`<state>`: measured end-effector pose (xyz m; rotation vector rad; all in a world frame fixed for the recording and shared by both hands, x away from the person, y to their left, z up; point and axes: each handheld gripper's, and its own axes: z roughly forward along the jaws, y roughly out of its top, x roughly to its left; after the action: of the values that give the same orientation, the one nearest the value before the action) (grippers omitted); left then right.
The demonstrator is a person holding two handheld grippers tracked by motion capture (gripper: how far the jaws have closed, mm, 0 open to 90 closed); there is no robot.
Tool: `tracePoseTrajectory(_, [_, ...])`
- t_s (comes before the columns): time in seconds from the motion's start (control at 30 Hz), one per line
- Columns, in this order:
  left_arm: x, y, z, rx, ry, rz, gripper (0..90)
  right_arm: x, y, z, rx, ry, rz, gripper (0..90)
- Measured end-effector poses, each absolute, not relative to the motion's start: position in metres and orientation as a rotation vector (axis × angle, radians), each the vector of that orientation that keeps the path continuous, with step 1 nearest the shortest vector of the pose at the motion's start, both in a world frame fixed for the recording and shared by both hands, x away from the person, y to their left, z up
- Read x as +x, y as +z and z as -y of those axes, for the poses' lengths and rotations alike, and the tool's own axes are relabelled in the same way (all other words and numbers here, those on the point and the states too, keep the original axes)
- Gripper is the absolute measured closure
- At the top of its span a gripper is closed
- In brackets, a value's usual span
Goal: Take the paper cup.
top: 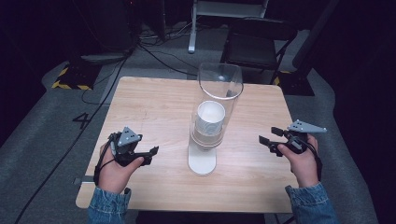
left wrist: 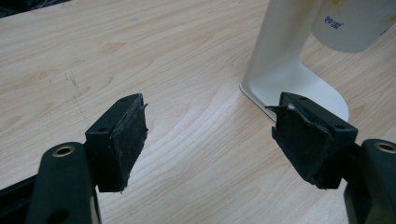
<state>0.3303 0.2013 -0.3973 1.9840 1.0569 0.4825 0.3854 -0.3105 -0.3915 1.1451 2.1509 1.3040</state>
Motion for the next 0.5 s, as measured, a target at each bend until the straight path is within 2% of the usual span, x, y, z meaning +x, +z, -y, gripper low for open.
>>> tracePoseTrajectory(0.5, [0.326,-0.396,-0.204,1.979,0.497,-1.055,25.5,0.384,-0.389,0.3,1.101,1.336,-2.13,21.8])
